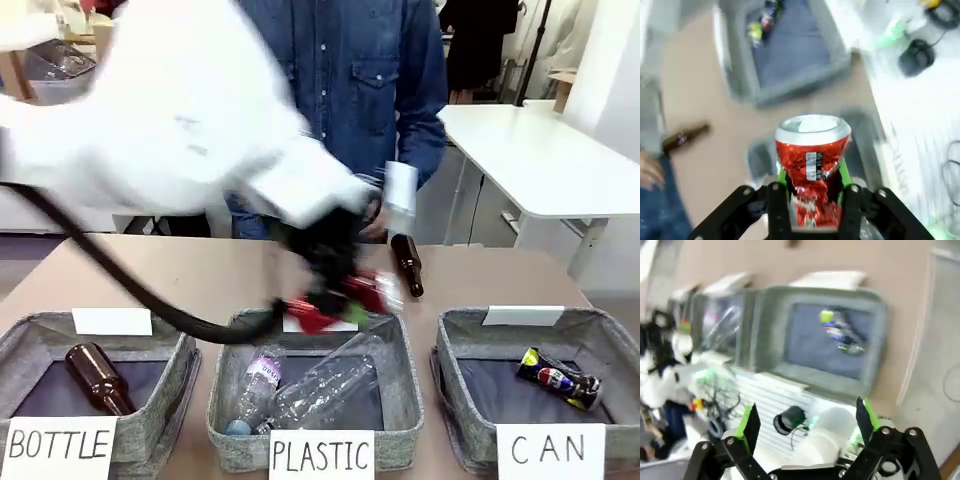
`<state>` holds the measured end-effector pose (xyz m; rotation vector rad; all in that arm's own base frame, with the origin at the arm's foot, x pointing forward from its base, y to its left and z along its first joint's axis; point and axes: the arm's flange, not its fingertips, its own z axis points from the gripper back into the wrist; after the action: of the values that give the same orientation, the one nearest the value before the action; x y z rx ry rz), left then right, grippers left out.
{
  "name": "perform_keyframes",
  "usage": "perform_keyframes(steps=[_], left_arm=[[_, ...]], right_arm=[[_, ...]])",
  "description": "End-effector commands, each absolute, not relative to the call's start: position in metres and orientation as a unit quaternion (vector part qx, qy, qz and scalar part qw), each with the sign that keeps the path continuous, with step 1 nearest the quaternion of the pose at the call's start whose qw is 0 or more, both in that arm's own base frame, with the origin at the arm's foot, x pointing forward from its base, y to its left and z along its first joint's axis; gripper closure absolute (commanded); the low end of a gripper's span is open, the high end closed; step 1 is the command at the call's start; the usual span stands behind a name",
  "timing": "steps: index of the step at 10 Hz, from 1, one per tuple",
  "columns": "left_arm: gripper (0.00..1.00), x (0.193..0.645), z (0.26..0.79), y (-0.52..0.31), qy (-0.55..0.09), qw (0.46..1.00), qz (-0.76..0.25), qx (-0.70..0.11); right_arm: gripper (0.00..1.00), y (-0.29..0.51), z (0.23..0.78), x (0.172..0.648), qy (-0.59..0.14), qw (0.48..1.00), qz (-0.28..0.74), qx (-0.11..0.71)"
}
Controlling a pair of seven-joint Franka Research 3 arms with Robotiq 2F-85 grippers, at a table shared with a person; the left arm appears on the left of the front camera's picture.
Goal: Sort the can waste into the basket.
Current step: Pick up the can waste from the table and place it in the right Fabric basket.
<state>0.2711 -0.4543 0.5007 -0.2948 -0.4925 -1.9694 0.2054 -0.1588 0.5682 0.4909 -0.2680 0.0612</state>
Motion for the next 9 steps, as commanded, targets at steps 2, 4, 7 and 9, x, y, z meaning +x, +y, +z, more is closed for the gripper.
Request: perform_keyframes(steps=[2, 4, 7, 9], left_arm=[[0.6, 0.319, 0.507, -0.599, -0.22, 0.538, -0.807, -0.108], [0.6, 0.33, 0.51, -0.666, -0.232, 0.544, -0.802, -0.089], [0.6, 0.341, 0.498, -0.693, -0.204, 0.56, -0.796, -0.109], [0.6, 0.339, 0.494, -0.662, -0.236, 0.56, -0.788, -0.101]], right_arm=[[0.0, -0.159, 0.568, 0.205, -0.132, 0.961, 0.03, 0.242], [0.0, -0.159, 0.568, 0.205, -0.132, 0.961, 0.03, 0.242], [0.0, -0.159, 0.568, 0.205, -0.132, 0.961, 0.03, 0.242], [0.0, -0.159, 0.568, 0.205, -0.132, 0.961, 0.03, 0.242]])
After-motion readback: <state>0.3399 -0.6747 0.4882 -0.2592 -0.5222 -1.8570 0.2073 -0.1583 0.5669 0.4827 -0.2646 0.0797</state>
